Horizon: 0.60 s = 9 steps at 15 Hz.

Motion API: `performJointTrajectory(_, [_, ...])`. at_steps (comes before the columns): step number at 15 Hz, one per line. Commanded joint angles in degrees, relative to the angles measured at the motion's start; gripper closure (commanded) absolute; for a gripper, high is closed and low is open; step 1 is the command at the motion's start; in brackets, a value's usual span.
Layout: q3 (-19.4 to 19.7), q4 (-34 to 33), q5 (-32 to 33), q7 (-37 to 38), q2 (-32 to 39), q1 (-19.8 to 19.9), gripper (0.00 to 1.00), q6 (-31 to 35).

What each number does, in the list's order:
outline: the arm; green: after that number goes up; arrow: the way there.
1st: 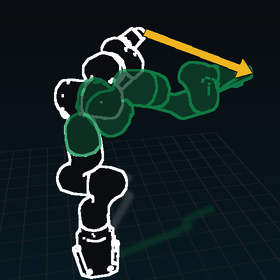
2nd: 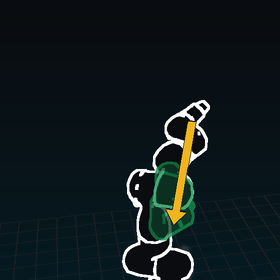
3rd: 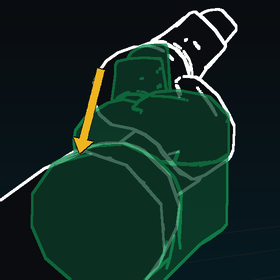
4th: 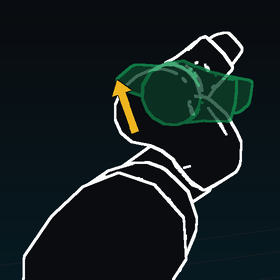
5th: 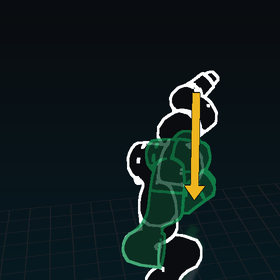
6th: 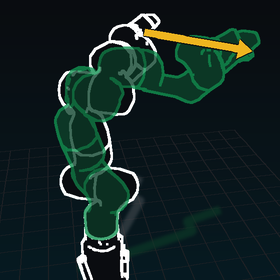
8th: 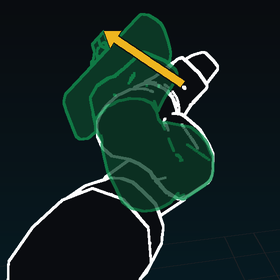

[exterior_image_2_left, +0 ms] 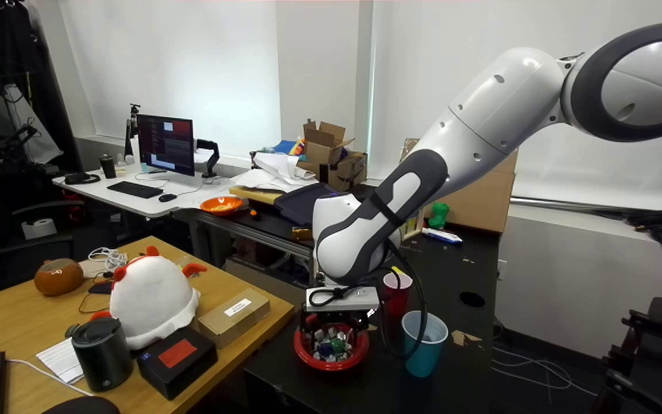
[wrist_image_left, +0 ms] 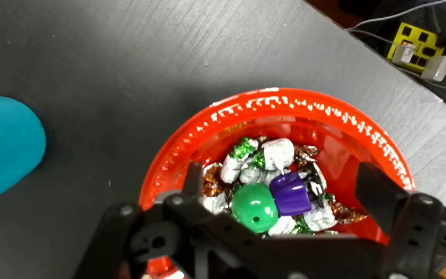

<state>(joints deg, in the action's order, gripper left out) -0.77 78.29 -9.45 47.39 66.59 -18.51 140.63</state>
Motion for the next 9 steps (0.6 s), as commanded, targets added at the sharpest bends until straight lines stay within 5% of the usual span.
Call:
performJointTrajectory(1, [1.6, 2.6, -1.5, 6.2, -1.8, -0.5, 0.00, 1.6])
performJointTrajectory(9, [1.9, 0.6, -3.3, 21.0, -0.1, -1.1, 0.00, 3.7])
